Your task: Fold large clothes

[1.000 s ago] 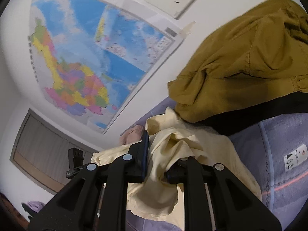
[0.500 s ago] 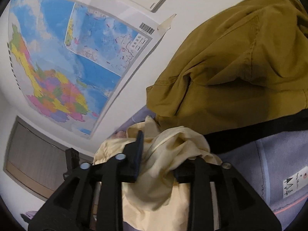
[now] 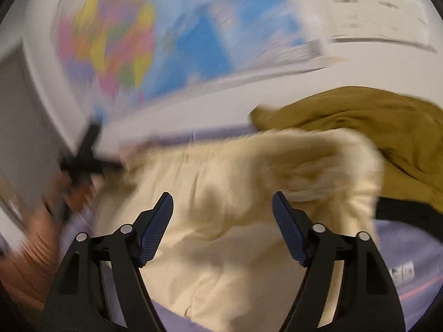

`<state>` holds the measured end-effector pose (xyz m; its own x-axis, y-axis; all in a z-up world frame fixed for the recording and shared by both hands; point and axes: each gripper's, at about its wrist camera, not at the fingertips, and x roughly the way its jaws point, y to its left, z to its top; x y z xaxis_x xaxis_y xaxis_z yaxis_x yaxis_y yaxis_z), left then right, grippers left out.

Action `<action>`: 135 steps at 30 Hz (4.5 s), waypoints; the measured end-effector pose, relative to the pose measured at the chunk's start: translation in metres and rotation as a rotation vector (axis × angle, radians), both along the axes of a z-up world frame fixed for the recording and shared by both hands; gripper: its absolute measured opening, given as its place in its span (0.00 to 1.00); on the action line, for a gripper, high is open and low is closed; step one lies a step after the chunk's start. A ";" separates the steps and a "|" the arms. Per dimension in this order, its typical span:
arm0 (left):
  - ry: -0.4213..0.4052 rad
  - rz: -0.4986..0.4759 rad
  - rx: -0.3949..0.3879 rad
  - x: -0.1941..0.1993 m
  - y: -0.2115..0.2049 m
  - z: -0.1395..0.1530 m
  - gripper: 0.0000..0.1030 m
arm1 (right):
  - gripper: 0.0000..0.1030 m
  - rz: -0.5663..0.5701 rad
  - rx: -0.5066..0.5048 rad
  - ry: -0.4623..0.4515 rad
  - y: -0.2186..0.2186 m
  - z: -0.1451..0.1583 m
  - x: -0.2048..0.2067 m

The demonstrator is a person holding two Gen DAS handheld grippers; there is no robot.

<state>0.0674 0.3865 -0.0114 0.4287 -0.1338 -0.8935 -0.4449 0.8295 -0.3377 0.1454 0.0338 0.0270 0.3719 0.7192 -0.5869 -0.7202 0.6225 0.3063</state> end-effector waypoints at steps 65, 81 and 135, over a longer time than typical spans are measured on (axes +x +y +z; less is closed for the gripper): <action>-0.204 -0.091 -0.188 -0.206 -0.066 -0.048 0.27 | 0.17 -0.199 0.104 0.304 -0.236 -0.053 -0.054; -0.213 -0.371 0.324 -0.095 -0.155 0.029 0.71 | 0.63 -0.031 -0.094 -0.002 -0.114 -0.010 -0.049; -0.287 -0.246 0.408 -0.049 -0.118 0.011 0.69 | 0.33 -0.225 0.069 0.151 -0.171 -0.052 0.003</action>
<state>0.0179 0.2683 -0.0002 0.6624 0.0722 -0.7457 -0.1592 0.9862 -0.0459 0.1483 -0.1370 -0.0252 0.4386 0.6690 -0.6001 -0.5095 0.7351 0.4471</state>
